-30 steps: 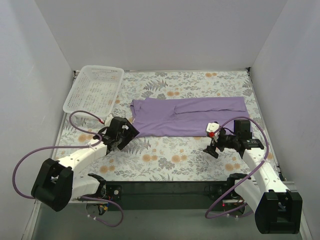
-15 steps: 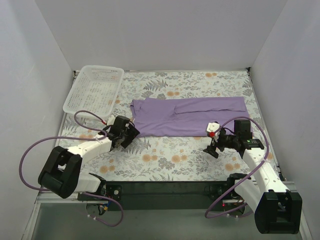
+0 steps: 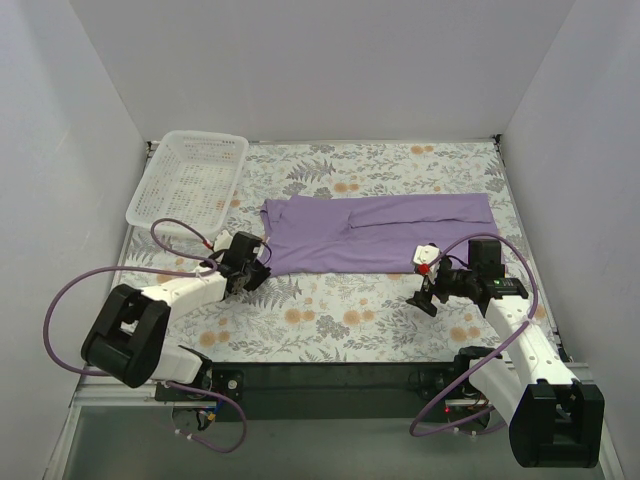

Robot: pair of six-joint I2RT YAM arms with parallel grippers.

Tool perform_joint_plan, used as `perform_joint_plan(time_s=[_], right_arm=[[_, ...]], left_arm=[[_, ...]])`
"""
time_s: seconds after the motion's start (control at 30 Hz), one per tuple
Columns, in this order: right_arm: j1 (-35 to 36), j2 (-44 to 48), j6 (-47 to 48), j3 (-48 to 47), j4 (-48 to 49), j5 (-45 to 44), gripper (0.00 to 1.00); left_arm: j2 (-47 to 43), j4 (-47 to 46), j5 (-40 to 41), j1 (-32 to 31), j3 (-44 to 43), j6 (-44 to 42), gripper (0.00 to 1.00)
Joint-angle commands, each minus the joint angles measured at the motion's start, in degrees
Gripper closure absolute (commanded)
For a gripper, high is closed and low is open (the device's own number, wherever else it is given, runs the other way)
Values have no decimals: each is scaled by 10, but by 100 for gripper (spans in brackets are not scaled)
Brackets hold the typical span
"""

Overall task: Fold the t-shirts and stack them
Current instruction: Fold the tshirt

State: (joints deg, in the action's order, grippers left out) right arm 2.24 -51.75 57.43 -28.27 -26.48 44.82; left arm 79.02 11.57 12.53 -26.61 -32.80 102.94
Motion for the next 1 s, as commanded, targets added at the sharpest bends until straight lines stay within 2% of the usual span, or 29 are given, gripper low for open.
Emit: perform_joint_plan(time_s=[0.0,0.4,0.7,0.73,0.83,0.87,0.93,0.97], right_arm=[[-3,0,8,2,1,16,2],[-3,-1,10,1,-2,17,2],[-3,0,12,3,-2,16,2],[-2,1,12,2,-3,16,1],[-3,-1,14,2,-3,17,2],[-3,-2,14,3,-2,17,2],[-3,-2,14,2,-3,17,2],[-3,-2,14,2,-2,17,2]], left_arm=[[7,21,29,9,-12,-26,89],[3,20,25,20,-26,-58,99],[-39,20,-9,28,-11,-79,98],[-47,18,-17,28,-5,-84,96],[-83,10,-44,30,14,-102,80],[-106,4,-58,30,20,-107,70],[-131,-1,-68,31,33,-113,59],[-144,-5,-73,31,43,-114,50]])
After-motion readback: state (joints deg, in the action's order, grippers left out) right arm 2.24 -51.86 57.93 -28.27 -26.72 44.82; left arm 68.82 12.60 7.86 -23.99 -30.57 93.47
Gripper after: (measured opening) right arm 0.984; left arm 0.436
